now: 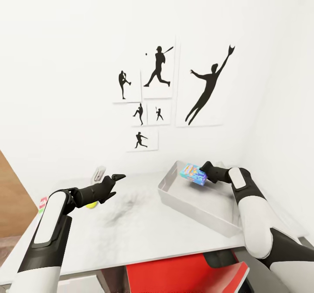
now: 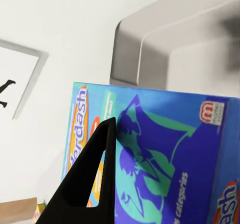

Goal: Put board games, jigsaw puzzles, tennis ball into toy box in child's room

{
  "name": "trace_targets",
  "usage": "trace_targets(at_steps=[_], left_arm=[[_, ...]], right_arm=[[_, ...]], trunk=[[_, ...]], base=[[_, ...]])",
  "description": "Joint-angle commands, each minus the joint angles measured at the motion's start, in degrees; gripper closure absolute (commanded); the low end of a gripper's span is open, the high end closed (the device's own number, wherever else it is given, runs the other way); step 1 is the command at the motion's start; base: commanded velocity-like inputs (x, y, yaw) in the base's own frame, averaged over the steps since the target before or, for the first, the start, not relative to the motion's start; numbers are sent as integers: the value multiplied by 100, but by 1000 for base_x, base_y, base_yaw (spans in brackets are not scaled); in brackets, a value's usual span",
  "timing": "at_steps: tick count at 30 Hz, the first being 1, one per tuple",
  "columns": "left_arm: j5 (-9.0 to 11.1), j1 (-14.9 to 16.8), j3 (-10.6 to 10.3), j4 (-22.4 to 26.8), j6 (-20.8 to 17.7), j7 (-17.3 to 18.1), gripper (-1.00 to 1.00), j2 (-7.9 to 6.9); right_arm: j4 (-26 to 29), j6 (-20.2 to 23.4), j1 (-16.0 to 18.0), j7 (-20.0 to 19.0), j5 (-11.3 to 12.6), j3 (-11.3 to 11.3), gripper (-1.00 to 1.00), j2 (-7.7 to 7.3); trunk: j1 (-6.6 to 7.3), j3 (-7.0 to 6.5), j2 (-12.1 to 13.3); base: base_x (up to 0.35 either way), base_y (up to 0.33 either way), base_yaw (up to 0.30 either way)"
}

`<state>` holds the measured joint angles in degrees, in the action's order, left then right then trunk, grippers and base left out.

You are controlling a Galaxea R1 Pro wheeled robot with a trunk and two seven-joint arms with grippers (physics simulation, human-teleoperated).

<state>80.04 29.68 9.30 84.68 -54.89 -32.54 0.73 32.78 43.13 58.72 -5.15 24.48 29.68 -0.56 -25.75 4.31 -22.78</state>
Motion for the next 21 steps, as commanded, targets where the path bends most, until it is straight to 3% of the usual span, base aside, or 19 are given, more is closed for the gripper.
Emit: trace_targets(at_steps=[1, 21], left_arm=[[61, 8, 13, 4, -21, -60, -100, 6], [69, 9, 4, 5, -29, -52, -100, 12]], right_arm=[[1, 33, 8, -64, -32, 37, 100, 3], [-54, 37, 229, -87, -37, 20, 100, 75]], trunk=[[-4, 23, -14], [-4, 207, -14]], base=[[0, 0, 0], [0, 0, 0]])
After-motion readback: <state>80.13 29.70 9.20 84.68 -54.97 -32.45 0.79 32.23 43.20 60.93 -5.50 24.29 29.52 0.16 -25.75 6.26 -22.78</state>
